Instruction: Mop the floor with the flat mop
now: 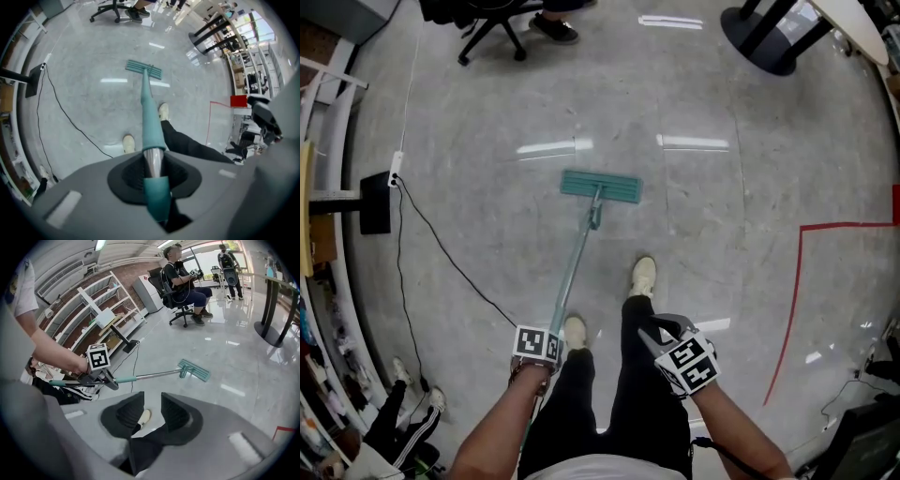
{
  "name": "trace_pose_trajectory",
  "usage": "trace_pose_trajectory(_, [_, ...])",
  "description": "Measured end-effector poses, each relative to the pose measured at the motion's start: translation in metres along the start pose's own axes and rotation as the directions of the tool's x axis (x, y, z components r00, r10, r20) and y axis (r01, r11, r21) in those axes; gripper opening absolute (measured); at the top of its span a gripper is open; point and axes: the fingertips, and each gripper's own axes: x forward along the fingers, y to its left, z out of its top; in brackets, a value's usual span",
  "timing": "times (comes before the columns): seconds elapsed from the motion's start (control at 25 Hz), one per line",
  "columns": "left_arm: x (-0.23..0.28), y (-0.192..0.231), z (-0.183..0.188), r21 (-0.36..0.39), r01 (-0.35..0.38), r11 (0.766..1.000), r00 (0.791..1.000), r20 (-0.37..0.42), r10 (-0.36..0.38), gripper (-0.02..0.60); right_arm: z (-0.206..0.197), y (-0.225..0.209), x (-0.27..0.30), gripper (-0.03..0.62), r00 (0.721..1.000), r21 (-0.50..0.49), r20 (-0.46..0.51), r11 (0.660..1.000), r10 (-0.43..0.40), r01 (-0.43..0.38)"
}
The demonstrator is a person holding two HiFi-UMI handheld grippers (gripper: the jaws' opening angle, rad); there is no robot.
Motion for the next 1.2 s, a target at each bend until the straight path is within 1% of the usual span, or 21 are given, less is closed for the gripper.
trace_pose_trajectory(0.12, [0.005, -0.011, 0.016, -0.02, 0.029, 0.999, 0.999, 0.017, -0.029, 0.08, -0.001, -0.008, -0.006, 0.112, 1.0, -0.005, -0.012, 1.0, -0.016, 0.016])
trace_pose_trajectory(0.24, [0.005, -0.016, 0.023, -0.032, 0.044, 0.998, 0.999, 0.021, -0.044, 0.08, -0.001, -0.02, -0.013, 0.112, 0.999, 0.006, -0.01, 1.0, -0.031, 0.031])
trace_pose_trajectory(0.52, [0.002, -0.011, 0.041, -0.022, 0.031, 0.999, 0.999, 0.026, -0.03, 0.081, -0.001, -0.034, -0.024, 0.113, 0.999, 0.03, -0.03, 0.999, -0.042, 0.043])
trace_pose_trajectory(0.72, [-0.003, -0.008, 0.061, 0.005, -0.001, 1.0, 1.0, 0.025, 0.001, 0.081, 0.008, -0.048, -0.033, 0.113, 0.998, 0.04, -0.022, 0.998, -0.051, 0.052])
trace_pose_trajectory(0.84, [-0.007, -0.006, 0.077, 0.014, -0.008, 1.0, 1.0, 0.027, 0.008, 0.081, 0.015, -0.055, -0.036, 0.112, 0.999, 0.039, -0.016, 0.998, -0.049, 0.05])
trace_pose_trajectory(0.96, [-0.009, -0.011, 0.095, 0.012, 0.0, 1.0, 0.999, 0.032, -0.001, 0.081, 0.014, -0.062, -0.039, 0.112, 0.999, 0.042, -0.024, 0.998, -0.041, 0.042])
trace_pose_trajectory(1.2, [-0.013, -0.023, 0.143, 0.009, 0.01, 1.0, 0.999, 0.042, -0.01, 0.082, 0.014, -0.073, -0.044, 0.113, 0.999, 0.047, -0.029, 0.998, -0.028, 0.03])
